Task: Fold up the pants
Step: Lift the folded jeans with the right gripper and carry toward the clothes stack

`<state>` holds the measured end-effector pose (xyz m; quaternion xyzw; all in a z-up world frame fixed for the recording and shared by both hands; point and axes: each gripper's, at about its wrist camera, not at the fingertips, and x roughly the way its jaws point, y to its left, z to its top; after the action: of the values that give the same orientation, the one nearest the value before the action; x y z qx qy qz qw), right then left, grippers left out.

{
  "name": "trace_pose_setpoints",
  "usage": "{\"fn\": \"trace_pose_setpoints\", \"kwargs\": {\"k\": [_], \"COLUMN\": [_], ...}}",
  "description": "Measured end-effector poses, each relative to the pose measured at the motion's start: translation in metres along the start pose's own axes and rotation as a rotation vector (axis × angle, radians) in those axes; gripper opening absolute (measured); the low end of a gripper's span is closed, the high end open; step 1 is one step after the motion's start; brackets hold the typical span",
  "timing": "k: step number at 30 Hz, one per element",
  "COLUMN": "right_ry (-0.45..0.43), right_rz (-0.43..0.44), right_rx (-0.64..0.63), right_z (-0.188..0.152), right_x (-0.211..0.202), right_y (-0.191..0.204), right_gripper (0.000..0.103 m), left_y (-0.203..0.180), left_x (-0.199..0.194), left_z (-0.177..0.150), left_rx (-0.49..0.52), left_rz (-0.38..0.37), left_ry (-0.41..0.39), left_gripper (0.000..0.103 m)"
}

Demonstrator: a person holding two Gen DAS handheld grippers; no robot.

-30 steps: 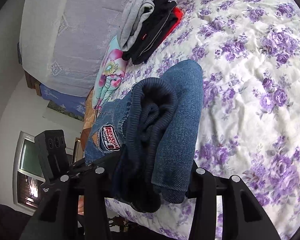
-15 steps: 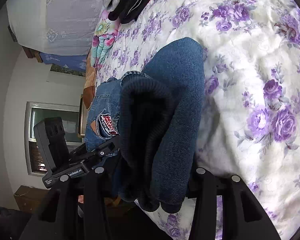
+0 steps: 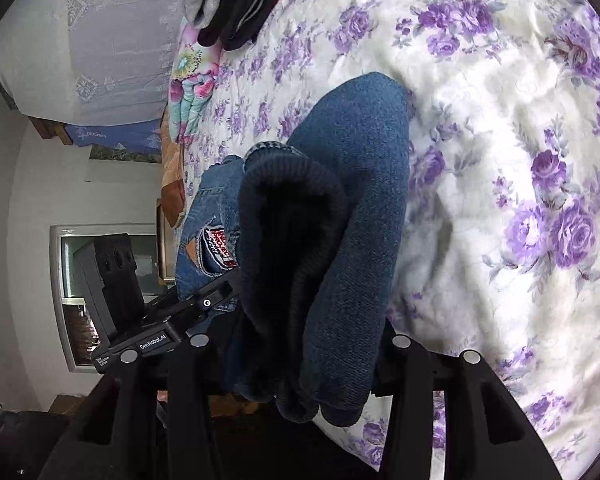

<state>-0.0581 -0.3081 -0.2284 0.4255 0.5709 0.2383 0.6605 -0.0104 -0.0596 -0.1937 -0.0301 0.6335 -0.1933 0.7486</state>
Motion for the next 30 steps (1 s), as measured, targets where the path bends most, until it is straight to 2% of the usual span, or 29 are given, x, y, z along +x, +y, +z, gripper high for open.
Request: {"fn": "trace_pose_setpoints", "kwargs": {"k": [5,7,11,15,17,20,25,30], "right_ry": [-0.003,-0.006,-0.077,-0.203,-0.262,-0.344,-0.414,-0.426], "right_rz": [0.003,0.001,0.002,-0.002,0.027,0.037,0.023,-0.028], "right_rx": [0.029,-0.011,-0.165,-0.359,-0.425,-0.503,-0.532,-0.532], "right_z": [0.003,0.012,0.060,0.123,0.155,0.194,0.258,0.315], "right_x": [-0.010,-0.019,-0.049,-0.092,-0.115,-0.139,-0.148,-0.137], "right_y": [0.019,0.039,0.097,0.178,0.214,0.257,0.285,0.283], "right_gripper": [0.046,0.046,0.046,0.046,0.046,0.046,0.046,0.045], "left_y": [0.003,0.001,-0.010,-0.037,-0.048,-0.060,-0.067,-0.056], "left_x": [-0.019,-0.035,-0.086,-0.160,-0.195,-0.229,-0.238,-0.210], "left_z": [0.013,0.027,0.088,0.166,0.200,0.254,0.320,0.377], "left_rx": [-0.016,-0.001,0.080,0.203,0.239,0.255,0.261,0.213], "left_rz": [-0.055,-0.071,-0.079,-0.010,0.014,0.050,0.097,0.063], "left_ry": [0.010,-0.017,-0.158,-0.365,-0.449,-0.511,-0.557,-0.528], "left_gripper": [0.067,0.066,0.065,0.065,0.065,0.065,0.065,0.065]}}
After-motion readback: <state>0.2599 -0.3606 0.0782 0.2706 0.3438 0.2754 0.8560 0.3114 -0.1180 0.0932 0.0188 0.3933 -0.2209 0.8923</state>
